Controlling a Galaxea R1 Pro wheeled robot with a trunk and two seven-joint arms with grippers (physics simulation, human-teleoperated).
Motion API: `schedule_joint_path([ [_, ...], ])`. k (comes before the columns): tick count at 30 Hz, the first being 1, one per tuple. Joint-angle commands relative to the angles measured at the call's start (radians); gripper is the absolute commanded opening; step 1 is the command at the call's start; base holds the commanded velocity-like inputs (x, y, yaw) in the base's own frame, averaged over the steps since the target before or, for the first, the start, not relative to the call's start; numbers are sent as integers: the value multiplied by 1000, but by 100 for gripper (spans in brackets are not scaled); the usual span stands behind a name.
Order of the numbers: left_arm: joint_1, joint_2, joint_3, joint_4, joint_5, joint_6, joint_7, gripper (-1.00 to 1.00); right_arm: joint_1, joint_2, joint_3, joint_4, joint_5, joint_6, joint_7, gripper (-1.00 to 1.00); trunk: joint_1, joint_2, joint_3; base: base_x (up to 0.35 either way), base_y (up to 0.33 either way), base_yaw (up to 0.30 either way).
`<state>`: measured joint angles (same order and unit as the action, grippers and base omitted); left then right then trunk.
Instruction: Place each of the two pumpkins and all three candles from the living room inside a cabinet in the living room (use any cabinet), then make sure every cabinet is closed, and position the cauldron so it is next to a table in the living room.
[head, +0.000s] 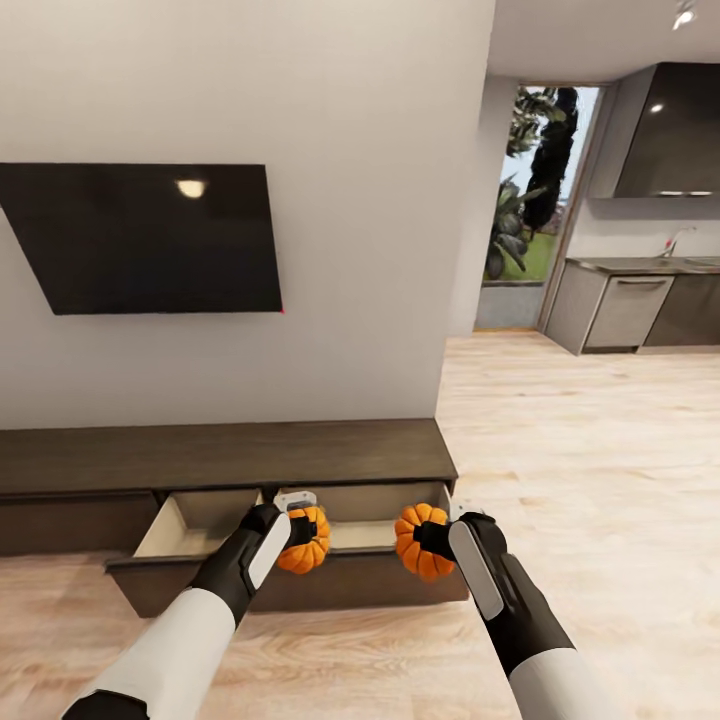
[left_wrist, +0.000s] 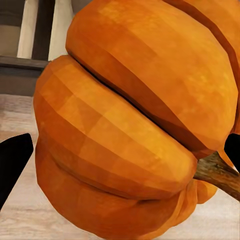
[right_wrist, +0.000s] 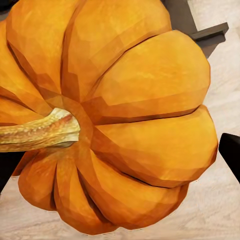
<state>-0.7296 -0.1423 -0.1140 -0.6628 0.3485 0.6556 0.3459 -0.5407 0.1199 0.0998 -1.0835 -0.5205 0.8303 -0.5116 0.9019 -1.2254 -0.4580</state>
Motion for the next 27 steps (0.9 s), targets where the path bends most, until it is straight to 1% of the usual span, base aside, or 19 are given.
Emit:
schedule_joint_path([
  [1,-1,1,-4,-1,9,3,12,-100,-1,0,1,-1,-10,1,-12,-100,0,-1,-1,265,0,0],
  [6,-1,0,-4,-1,8,2,11,-100,-1,0,1,-1,-10,1,-12,-100,0,-1,-1,283,0,0],
  [12,-1,0,-5,-1,8,4,12,-100,-1,0,1,-1,-10,1,-12,-100,0,-1,-1,112,19,0],
  [18,-1,0,-5,-1,8,3,12,-100,-1,1,2,-1,-10,1,-12,-100,0,-1,-1,218,4,3],
  [24,-1,0,-6,-1,7,4,12,-100,-1,0,3,-1,-10,1,-12,-100,0,-1,-1,105,0,106],
  [25,-1,-1,-6,-1,7,4,13,-100,-1,0,5,-1,-10,1,-12,-100,0,-1,-1,78,0,27],
  [27,-1,-2,-6,-1,7,4,12,-100,-1,0,23,-1,-10,1,-12,-100,0,-1,-1,37,0,11],
])
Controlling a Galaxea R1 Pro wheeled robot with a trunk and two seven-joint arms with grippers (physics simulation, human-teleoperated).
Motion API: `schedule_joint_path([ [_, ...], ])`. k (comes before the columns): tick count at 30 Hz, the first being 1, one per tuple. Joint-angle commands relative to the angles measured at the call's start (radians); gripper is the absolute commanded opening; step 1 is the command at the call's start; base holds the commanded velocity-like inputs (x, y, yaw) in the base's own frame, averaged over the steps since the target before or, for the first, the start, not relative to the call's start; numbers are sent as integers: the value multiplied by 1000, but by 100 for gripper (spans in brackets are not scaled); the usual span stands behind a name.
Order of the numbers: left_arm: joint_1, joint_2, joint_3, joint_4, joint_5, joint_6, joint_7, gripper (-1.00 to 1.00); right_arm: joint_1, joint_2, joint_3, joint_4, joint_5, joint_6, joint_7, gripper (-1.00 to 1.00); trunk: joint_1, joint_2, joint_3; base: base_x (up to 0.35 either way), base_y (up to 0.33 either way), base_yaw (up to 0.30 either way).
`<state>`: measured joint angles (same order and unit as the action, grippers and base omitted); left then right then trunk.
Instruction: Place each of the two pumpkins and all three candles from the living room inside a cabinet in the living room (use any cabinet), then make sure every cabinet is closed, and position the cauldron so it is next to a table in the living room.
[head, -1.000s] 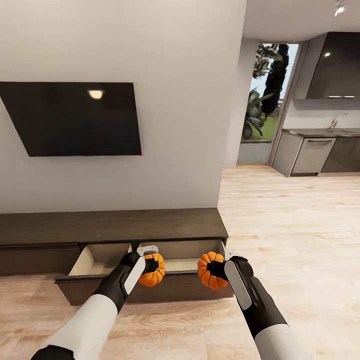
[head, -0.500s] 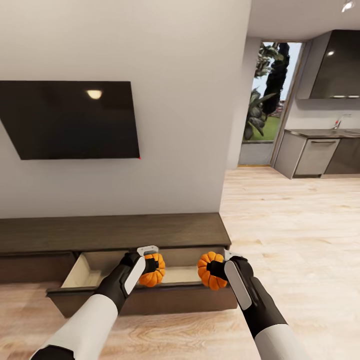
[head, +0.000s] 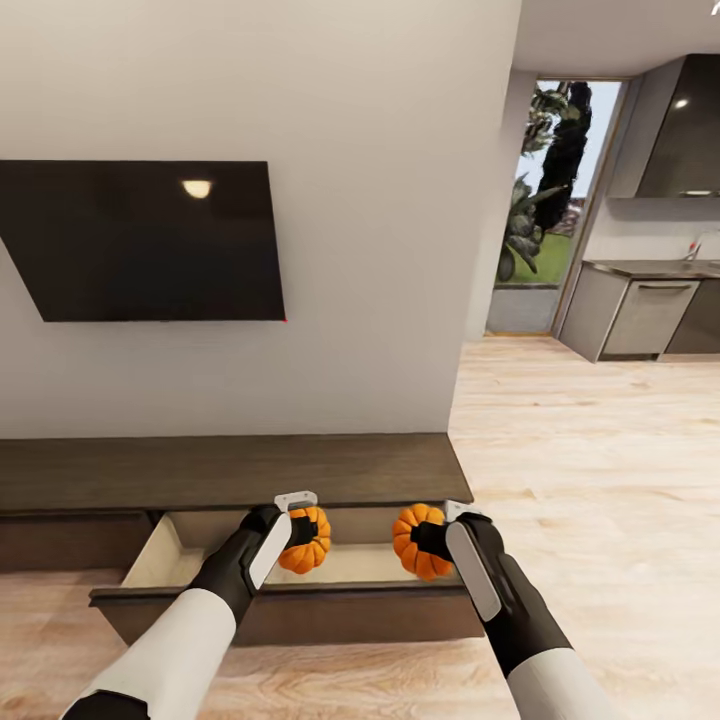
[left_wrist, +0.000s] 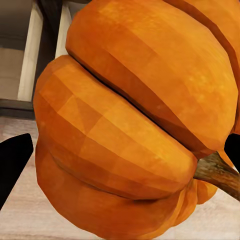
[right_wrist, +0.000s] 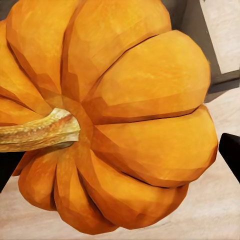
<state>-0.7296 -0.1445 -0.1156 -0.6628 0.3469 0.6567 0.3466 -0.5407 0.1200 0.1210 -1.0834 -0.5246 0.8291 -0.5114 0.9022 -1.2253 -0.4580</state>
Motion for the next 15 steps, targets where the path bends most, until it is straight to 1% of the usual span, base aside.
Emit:
schedule_joint_path([
  [1,-1,0,-4,-1,9,3,11,-100,-1,0,9,-1,-6,2,-12,-100,0,-1,-1,65,0,6],
  [3,-1,-4,-4,-1,9,3,11,-100,-1,0,22,-1,-6,1,-12,-100,0,-1,-1,95,0,2],
  [5,-1,-5,-4,-1,9,3,11,-100,-1,0,25,-1,-7,1,-12,-100,0,-1,-1,129,0,1],
  [8,-1,-6,-4,-1,9,2,11,-100,-1,0,26,-1,-7,1,-12,-100,0,-1,-1,151,0,0],
  [15,-1,-6,-4,-1,9,1,11,-100,-1,0,26,-1,-6,1,-12,-100,0,-1,-1,62,0,0],
])
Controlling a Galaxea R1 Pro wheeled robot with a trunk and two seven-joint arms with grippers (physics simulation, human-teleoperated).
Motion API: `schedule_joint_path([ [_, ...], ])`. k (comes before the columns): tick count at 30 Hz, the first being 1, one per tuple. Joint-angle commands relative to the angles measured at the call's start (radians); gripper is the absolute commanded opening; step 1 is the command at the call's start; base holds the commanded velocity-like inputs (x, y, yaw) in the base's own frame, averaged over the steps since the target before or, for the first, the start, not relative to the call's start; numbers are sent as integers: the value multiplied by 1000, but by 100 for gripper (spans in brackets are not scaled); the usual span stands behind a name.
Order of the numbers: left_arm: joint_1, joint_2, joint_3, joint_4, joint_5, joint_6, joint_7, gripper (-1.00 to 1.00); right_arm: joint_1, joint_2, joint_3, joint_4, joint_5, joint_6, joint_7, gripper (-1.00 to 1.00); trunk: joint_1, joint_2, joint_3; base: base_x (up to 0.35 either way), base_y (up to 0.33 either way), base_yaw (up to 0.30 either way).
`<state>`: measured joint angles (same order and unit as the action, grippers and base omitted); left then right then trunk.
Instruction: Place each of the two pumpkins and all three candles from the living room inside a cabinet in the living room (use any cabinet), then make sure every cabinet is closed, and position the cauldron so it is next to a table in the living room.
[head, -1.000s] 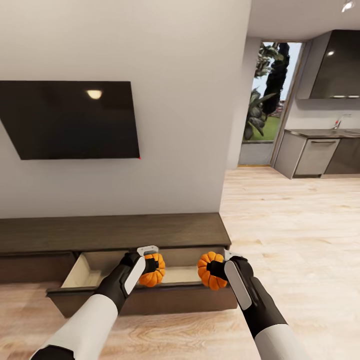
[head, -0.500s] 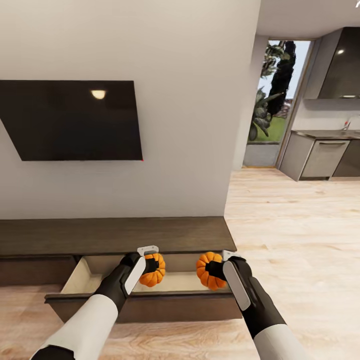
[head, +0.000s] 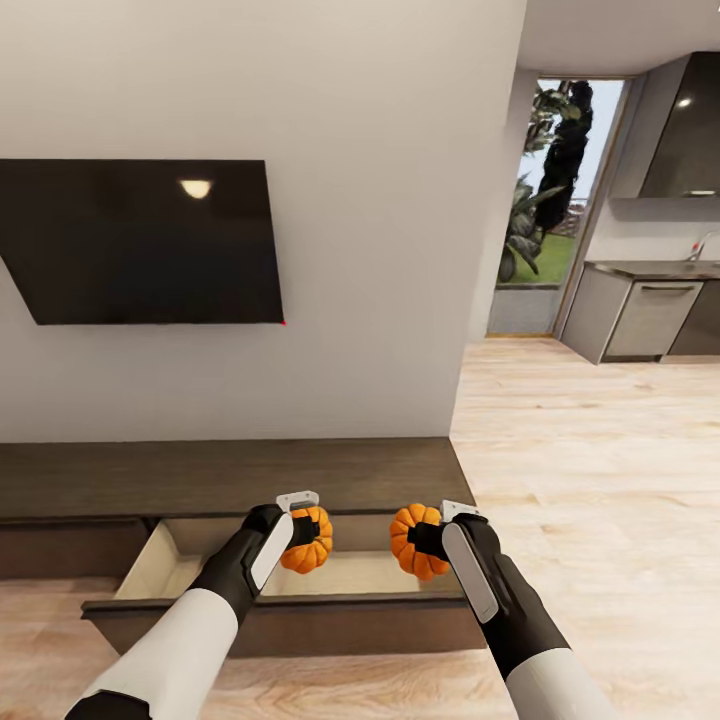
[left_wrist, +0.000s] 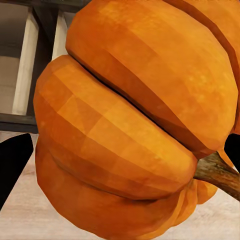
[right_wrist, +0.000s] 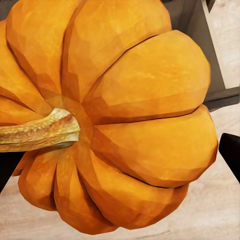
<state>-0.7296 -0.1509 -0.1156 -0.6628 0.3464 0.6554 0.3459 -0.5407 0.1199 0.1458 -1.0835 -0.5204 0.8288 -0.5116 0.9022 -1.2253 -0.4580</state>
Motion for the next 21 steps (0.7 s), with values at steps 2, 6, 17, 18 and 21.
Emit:
schedule_joint_path([
  [2,-1,1,-4,-1,9,3,12,-100,-1,0,1,-1,-11,1,-11,-100,0,-1,-1,40,0,0],
  [6,-1,1,-4,-1,9,3,12,-100,-1,0,1,-1,-11,1,-11,-100,0,-1,-1,111,0,0],
  [17,-1,1,-4,-1,9,3,12,-100,-1,0,1,-1,-12,1,-11,-100,0,-1,-1,138,7,0],
  [18,-1,1,-4,-1,9,3,12,-100,-1,0,1,-1,-12,1,-11,-100,0,-1,-1,126,10,0],
  [21,-1,0,-4,-1,9,3,12,-100,-1,0,1,-1,-12,1,-11,-100,0,-1,-1,83,25,0],
])
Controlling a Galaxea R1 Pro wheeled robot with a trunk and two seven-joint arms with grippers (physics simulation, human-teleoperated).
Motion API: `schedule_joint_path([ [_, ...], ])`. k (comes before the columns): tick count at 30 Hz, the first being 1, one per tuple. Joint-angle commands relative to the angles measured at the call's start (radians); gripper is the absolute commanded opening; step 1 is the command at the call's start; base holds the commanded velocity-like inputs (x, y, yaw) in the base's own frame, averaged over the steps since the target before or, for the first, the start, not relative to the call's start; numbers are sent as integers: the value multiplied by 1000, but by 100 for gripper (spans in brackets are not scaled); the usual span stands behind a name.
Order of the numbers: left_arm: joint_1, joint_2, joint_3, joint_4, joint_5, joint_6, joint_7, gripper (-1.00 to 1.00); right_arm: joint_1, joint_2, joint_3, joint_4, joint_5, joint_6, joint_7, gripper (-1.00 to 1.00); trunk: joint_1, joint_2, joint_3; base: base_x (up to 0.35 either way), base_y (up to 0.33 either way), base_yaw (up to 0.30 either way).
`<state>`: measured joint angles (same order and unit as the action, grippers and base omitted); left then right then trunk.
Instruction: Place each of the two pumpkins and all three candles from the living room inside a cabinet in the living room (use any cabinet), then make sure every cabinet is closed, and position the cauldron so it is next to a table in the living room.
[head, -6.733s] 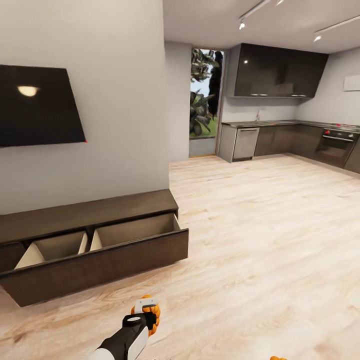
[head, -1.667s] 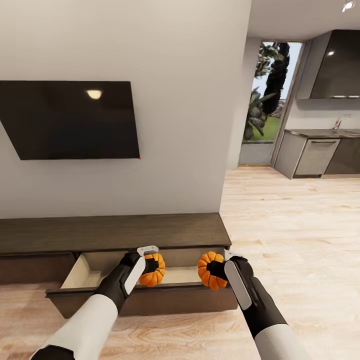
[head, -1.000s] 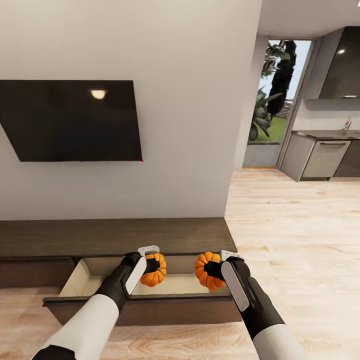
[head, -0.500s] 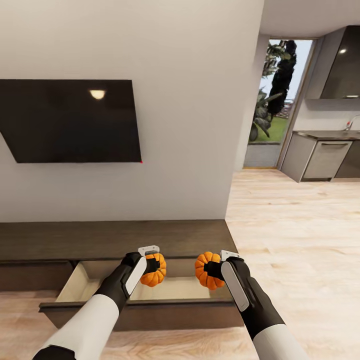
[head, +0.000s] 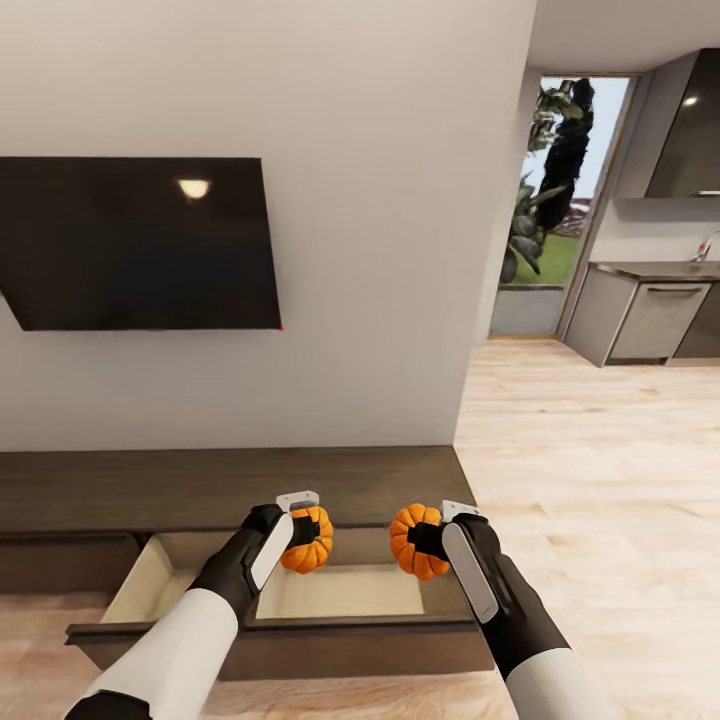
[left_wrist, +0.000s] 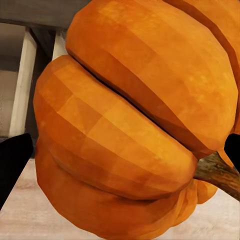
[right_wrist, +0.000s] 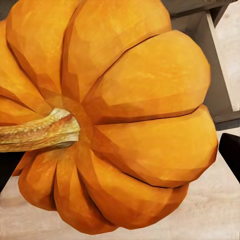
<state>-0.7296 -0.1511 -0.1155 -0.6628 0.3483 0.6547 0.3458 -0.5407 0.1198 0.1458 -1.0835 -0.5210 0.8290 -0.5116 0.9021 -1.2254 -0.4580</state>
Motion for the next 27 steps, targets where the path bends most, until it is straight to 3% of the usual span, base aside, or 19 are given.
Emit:
schedule_joint_path([
  [1,-1,1,-4,-1,8,3,12,-100,-1,0,1,-1,-11,1,-11,-100,0,-1,-1,183,120,0],
  [9,-1,-1,-4,-1,8,3,13,-100,-1,0,2,-1,-11,1,-11,-100,0,-1,-1,59,42,0],
  [27,-1,-11,-3,1,10,2,19,-100,-1,0,5,2,-10,1,-7,-100,69,-127,-58,0,0,0],
])
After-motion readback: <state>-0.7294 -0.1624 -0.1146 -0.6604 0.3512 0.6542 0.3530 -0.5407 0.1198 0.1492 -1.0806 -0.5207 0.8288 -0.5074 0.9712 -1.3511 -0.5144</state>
